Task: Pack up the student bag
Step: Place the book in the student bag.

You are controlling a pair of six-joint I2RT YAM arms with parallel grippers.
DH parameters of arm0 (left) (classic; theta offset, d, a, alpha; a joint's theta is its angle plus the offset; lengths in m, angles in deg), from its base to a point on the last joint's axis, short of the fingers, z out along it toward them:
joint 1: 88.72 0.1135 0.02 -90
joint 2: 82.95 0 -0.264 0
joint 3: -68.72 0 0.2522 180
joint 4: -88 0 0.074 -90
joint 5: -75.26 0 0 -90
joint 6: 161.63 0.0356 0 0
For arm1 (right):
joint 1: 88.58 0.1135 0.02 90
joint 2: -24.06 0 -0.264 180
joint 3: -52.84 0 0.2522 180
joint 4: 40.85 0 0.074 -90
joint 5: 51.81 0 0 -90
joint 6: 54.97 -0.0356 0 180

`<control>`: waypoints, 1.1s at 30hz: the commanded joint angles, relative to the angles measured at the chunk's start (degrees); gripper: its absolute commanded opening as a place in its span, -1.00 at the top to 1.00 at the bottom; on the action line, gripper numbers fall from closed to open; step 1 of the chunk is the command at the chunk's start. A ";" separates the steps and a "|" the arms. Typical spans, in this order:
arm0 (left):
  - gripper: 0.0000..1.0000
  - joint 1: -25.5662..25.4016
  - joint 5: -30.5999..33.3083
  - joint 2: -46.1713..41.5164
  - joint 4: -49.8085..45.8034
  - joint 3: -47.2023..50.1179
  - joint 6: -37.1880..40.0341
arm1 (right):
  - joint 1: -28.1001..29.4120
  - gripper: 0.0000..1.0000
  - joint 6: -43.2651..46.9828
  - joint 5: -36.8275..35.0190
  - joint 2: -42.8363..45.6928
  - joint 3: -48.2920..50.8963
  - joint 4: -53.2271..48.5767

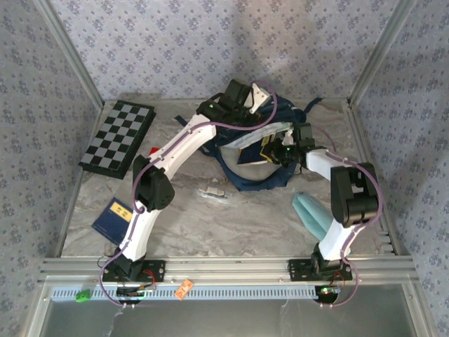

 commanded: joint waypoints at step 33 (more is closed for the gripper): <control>1.00 0.93 -3.90 -0.43 1.75 -7.81 -3.70 | 8.39 0.79 -4.39 -26.50 -1.91 3.50 10.05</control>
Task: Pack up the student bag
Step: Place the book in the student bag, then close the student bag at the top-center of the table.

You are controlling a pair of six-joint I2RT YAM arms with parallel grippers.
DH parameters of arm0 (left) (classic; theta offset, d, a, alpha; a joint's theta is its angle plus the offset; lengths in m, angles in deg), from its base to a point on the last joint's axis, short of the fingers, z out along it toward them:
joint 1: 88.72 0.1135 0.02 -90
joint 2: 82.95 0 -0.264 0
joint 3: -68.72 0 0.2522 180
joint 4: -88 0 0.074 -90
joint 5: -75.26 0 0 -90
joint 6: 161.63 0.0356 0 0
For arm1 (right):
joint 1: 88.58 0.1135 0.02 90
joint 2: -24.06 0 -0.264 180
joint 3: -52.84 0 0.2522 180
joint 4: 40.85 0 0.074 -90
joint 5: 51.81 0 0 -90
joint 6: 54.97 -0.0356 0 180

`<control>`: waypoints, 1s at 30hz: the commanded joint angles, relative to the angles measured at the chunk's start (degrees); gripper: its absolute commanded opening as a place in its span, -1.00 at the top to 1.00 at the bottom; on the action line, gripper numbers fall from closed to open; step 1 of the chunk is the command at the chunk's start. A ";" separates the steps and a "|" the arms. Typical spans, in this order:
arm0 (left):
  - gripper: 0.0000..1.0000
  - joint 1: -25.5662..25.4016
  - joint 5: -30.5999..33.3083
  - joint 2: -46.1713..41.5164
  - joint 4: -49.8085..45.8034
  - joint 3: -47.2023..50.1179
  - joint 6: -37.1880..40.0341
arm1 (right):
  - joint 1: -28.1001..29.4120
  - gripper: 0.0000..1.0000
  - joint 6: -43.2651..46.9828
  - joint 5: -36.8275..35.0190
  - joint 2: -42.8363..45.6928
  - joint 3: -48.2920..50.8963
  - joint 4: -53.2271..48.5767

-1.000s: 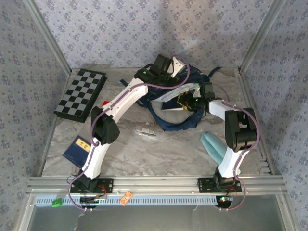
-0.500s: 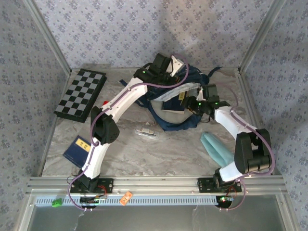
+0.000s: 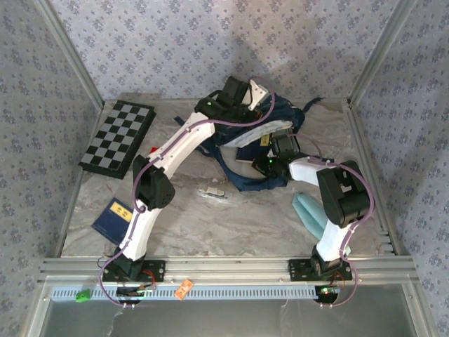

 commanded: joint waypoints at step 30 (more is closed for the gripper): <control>-0.40 7.79 1.75 -40.64 18.13 61.10 -34.80 | 6.85 0.10 17.31 -2.12 36.69 2.00 -36.13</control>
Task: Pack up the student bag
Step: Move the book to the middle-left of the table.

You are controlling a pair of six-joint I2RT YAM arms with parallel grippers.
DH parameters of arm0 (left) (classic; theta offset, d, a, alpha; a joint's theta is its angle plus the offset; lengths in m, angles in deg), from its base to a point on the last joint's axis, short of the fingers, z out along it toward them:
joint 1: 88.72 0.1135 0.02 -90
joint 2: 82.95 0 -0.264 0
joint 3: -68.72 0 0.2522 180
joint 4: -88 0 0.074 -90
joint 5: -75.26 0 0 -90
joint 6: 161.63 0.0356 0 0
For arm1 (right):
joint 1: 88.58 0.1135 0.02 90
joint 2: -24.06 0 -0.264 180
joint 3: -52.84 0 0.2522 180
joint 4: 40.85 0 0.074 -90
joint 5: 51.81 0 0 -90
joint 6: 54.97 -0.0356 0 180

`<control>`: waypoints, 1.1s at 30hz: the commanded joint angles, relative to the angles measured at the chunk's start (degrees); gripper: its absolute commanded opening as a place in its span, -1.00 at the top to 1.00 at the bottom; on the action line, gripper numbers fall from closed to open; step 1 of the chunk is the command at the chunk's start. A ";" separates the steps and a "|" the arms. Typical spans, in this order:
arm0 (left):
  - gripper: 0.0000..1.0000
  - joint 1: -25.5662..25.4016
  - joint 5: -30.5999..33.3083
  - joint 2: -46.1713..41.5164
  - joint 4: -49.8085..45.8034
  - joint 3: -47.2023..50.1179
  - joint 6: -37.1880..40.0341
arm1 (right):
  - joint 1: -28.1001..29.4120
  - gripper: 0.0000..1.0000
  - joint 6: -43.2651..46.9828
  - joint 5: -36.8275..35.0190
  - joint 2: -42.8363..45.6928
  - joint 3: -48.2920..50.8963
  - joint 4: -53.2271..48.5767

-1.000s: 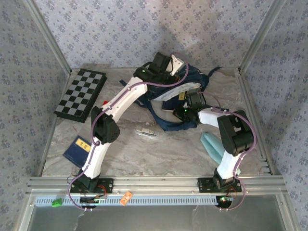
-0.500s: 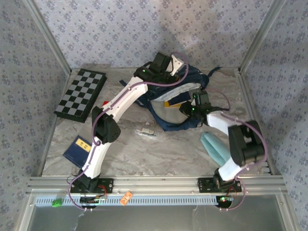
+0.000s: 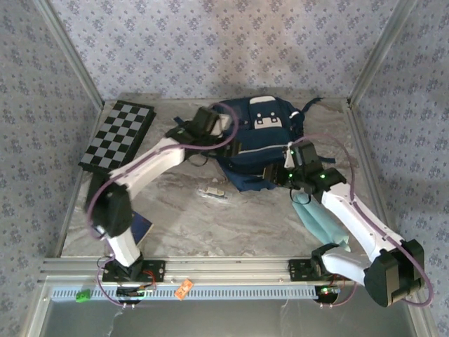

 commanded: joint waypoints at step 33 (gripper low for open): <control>-1.00 69.13 12.24 -45.60 -21.73 50.10 -25.13 | 25.20 -0.85 0.74 -1.41 -28.11 -11.35 17.42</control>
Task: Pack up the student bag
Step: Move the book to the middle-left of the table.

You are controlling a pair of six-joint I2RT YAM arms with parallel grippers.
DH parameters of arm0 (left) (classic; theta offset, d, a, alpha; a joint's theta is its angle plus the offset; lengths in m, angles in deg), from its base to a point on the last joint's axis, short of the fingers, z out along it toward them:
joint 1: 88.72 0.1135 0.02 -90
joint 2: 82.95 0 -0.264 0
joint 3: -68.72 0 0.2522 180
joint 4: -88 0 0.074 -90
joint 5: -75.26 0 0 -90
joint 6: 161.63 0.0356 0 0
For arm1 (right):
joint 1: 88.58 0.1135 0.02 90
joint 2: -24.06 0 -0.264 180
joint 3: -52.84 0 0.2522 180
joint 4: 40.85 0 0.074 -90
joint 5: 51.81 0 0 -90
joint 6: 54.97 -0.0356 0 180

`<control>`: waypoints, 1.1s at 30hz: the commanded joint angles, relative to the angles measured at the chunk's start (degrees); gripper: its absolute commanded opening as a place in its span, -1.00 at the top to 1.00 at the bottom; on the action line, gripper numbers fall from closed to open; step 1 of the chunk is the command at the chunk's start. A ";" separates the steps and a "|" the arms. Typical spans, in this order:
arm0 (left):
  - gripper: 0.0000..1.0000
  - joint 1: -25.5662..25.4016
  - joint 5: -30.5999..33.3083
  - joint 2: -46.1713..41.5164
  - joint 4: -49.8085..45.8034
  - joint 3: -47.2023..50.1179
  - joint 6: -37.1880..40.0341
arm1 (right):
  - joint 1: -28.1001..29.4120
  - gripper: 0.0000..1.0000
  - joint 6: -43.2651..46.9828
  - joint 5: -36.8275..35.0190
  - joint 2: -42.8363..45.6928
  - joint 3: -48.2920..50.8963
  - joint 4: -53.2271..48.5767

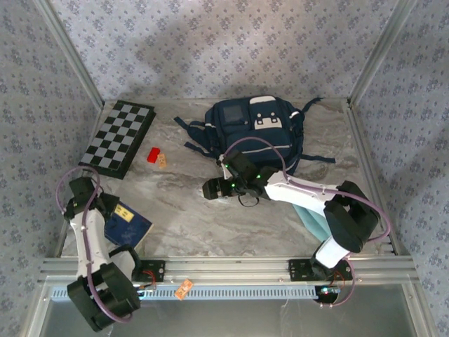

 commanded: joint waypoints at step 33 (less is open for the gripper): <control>-0.58 -30.73 -19.32 19.37 29.48 0.18 -4.56 | -2.98 -1.00 0.51 -1.20 -1.25 -2.45 -5.01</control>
